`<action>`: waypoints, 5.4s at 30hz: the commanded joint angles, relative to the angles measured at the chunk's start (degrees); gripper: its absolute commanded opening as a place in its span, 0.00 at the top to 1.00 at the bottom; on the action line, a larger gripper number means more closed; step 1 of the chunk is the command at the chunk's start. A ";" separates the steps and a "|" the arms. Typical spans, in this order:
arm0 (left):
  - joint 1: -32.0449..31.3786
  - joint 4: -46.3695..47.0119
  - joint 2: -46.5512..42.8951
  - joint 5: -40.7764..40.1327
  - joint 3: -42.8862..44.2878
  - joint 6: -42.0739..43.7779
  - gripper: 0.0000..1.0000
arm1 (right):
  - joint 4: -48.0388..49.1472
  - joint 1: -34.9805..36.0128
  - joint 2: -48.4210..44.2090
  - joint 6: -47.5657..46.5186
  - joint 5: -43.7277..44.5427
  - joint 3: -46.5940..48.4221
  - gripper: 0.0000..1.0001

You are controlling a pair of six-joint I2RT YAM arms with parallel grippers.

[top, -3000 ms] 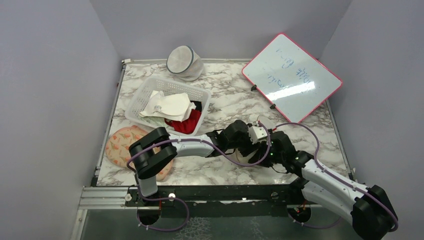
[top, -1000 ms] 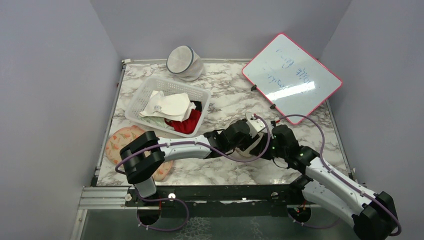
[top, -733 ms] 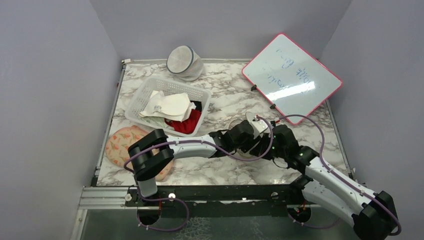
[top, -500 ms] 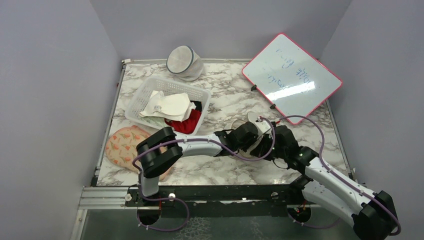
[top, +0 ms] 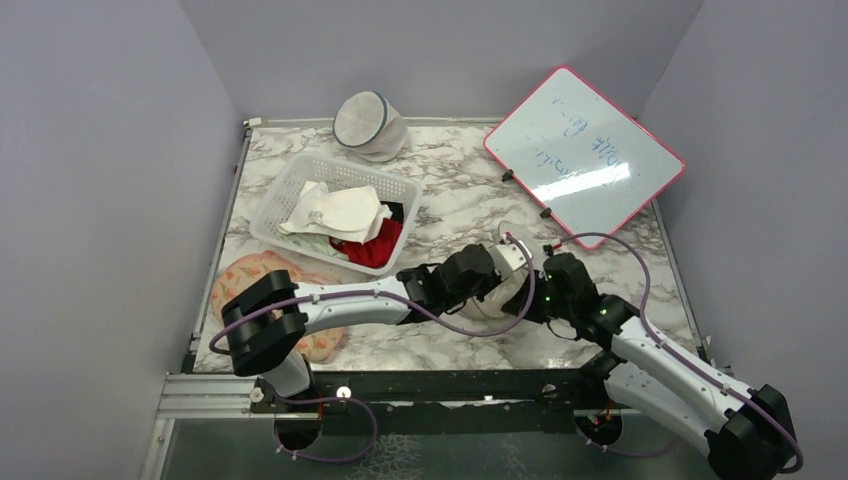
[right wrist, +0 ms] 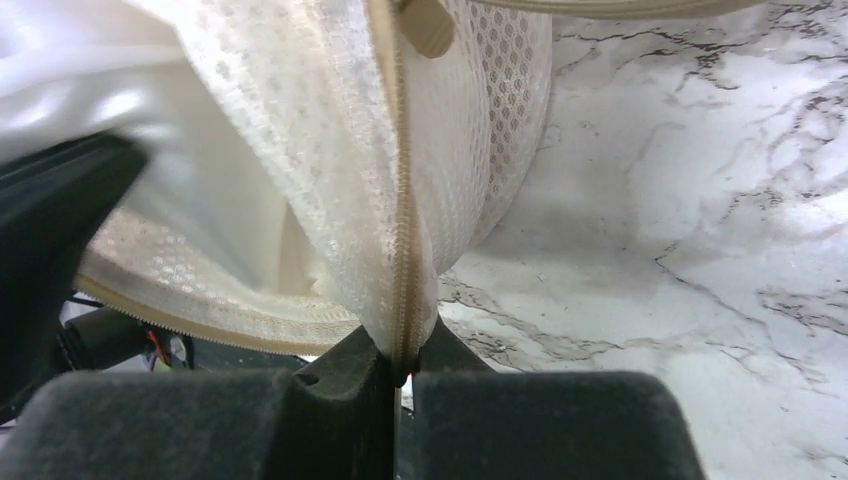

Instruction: Unzip the laundry bag and remove the bra

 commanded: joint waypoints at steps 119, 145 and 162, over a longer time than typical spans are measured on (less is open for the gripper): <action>18.27 -12.71 -24.30 17.04 -3.23 -29.68 0.37 | 2.85 0.39 6.42 -4.02 -10.66 0.83 0.73; -1.05 -10.56 -9.94 -1.88 -2.57 -24.65 0.39 | -10.34 0.39 6.75 -4.11 15.09 12.50 0.46; -1.03 -7.57 6.09 -0.12 6.28 -23.09 0.66 | -6.96 0.39 2.01 -1.35 14.90 8.33 0.99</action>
